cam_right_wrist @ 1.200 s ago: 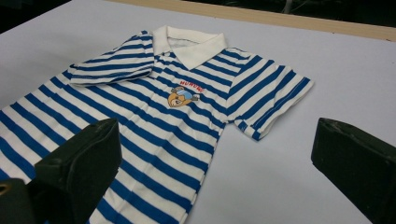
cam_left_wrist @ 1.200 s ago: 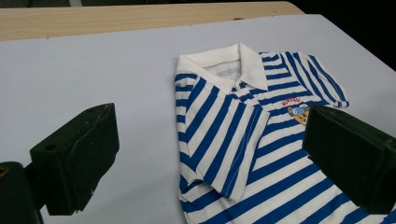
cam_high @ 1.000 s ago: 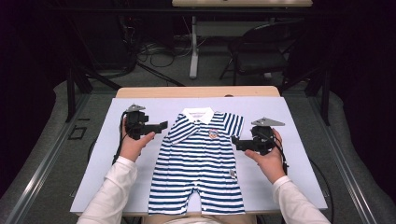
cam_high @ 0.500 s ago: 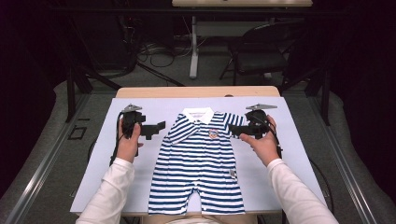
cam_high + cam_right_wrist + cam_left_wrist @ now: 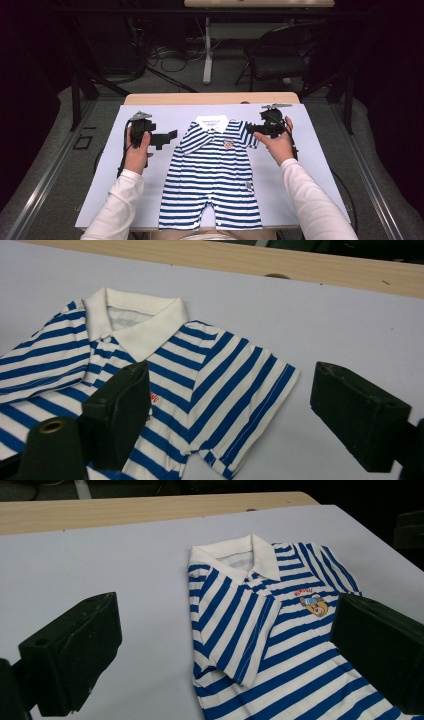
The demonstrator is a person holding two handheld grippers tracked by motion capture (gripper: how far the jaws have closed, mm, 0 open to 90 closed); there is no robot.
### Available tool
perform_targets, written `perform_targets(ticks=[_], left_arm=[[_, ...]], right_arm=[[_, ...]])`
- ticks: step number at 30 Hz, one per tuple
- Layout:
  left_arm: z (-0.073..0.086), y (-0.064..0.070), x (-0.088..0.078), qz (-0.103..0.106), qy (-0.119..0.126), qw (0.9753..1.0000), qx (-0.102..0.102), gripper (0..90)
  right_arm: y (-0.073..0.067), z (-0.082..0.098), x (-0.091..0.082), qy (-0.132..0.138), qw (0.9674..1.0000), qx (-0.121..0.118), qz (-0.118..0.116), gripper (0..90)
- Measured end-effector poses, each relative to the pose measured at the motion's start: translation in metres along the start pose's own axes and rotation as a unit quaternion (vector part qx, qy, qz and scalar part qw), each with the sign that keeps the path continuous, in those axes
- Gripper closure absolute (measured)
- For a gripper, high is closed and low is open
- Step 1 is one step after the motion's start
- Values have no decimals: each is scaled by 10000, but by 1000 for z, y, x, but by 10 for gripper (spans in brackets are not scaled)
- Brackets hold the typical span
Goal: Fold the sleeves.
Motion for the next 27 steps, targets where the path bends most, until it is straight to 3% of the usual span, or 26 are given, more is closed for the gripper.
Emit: perform_targets(ticks=[6,12,20,27], left_arm=[[1,0,0,-1,-32,10000,-10,5],[2,0,0,-44,-59,10000,33,5],[2,0,-1,-29,-40,10000,16,5],[1,-1,-2,10,-32,10000,-57,5]], right_arm=[[0,-5,10,-43,9999,44,90,238],[0,-6,17,-137,9997,142,140,358],[7,-4,28,-297,9986,396,203,410],[12,0,38,-468,9976,426,264,431]])
Point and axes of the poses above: each handheld gripper's, and its own axes: x roughly forward along the jaws, z roughly out of its underside, y roughly to its right, the point moved 9 cm from there along x, roughly forward along the jaws, and after that the axes turned 9 degrees about -x, right-handed, at the moved point
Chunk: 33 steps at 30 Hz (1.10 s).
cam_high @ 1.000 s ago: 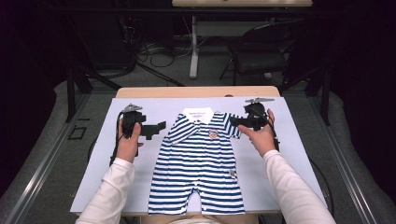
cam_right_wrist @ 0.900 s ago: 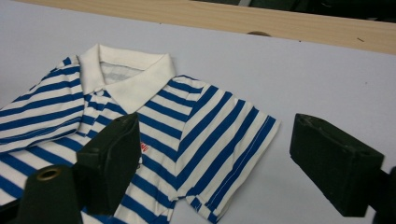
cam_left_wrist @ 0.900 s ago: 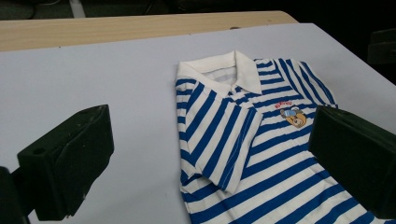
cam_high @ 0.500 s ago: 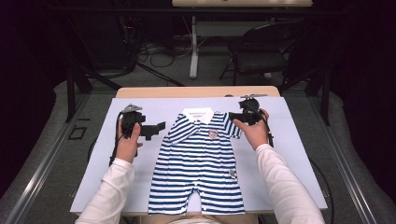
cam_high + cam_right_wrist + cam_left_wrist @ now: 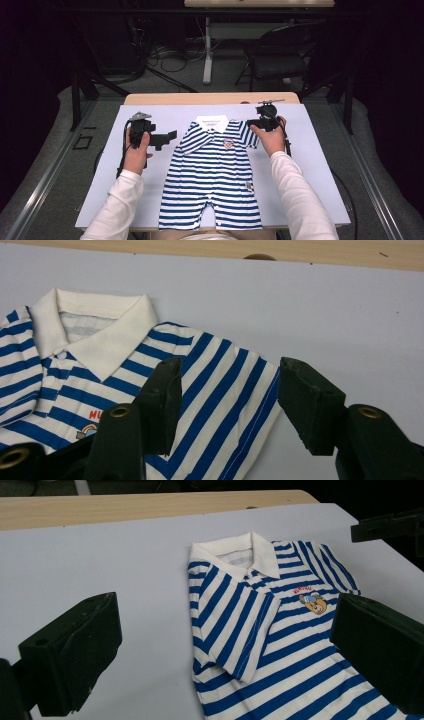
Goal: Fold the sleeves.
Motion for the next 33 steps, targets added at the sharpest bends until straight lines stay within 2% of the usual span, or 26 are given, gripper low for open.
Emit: perform_targets(ticks=[5,12,14,17,24,27,33], left_arm=[[2,-1,2,-26,-48,10000,15,5],[3,0,3,-46,-68,10000,46,5],[2,0,3,-37,-55,10000,45,5],[3,-1,3,-58,-63,10000,47,5],[4,0,4,-46,-97,9999,81,5],[4,0,5,-51,-99,9999,81,5],[4,-1,5,-52,-116,9999,77,5]], right_arm=[[5,5,8,-120,9998,-34,153,439],[10,9,15,-150,9995,82,276,486],[11,11,17,-225,9992,172,270,501],[11,17,23,-391,9988,262,117,517],[12,27,28,-612,9972,307,290,579],[14,29,30,-620,9970,292,368,589],[15,32,33,-658,9966,395,307,598]])
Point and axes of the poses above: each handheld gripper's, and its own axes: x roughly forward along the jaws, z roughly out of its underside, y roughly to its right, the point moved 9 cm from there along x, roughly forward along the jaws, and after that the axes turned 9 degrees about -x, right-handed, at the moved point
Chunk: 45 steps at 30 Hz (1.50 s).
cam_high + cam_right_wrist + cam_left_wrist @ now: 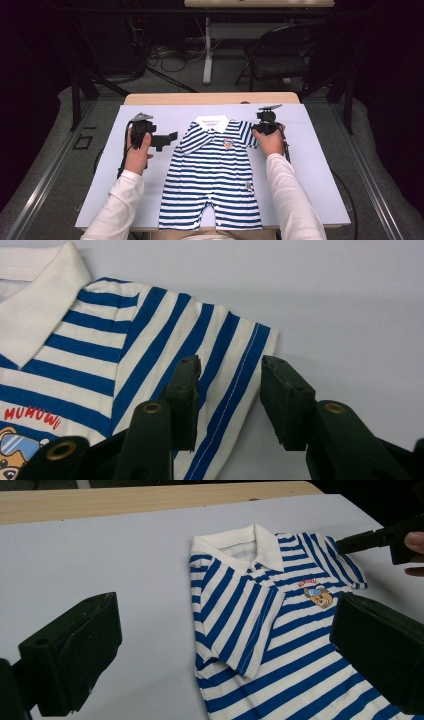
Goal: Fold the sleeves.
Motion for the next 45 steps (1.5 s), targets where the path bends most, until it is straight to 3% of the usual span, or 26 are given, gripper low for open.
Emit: perform_targets(ticks=[14,29,45], left_arm=[[1,0,2,-8,-21,10000,14,5],[2,-1,2,-34,-32,10000,-5,5],[2,-1,2,-27,-24,10000,0,5]], right_arm=[[6,3,4,-58,9999,145,75,649],[8,5,6,-93,9998,114,118,713],[2,4,5,-46,9998,-40,197,883]])
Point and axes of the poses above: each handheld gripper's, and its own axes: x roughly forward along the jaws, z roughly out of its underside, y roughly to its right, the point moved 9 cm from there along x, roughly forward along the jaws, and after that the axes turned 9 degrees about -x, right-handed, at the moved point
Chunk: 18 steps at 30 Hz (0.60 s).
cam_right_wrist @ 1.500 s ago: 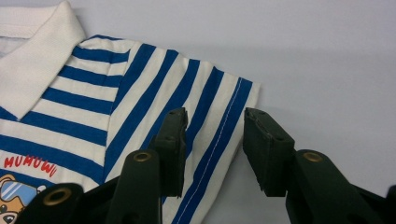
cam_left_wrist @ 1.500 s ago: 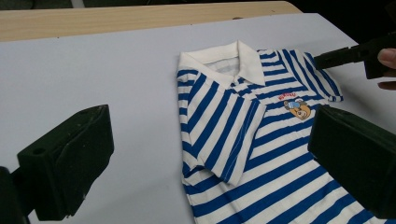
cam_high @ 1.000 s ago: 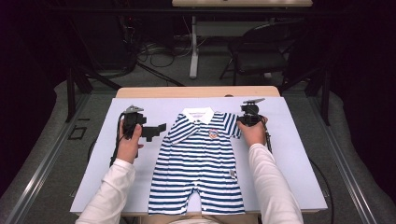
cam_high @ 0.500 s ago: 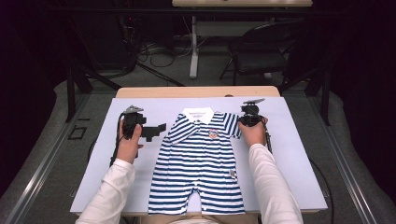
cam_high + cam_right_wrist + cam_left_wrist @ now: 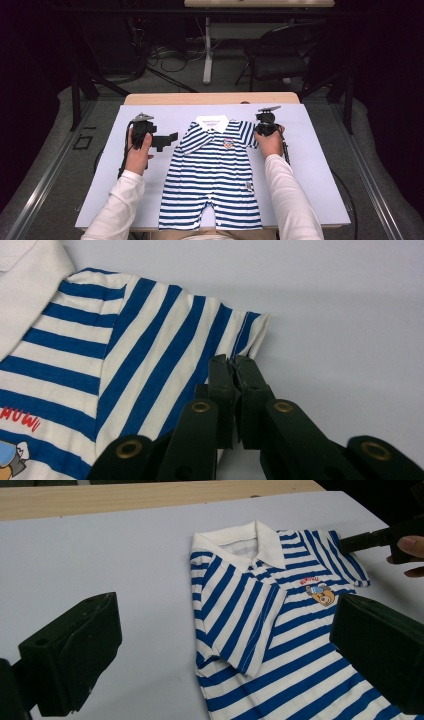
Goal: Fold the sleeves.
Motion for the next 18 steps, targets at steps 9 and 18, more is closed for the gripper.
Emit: perform_targets(ticks=[9,18], left_arm=[[0,0,0,2,18,10000,-17,5],[0,0,0,-11,4,10000,1,5]], right_arm=[[-3,-4,-6,145,9999,-71,-26,900],[-8,-10,-15,352,9992,-194,-85,900]])
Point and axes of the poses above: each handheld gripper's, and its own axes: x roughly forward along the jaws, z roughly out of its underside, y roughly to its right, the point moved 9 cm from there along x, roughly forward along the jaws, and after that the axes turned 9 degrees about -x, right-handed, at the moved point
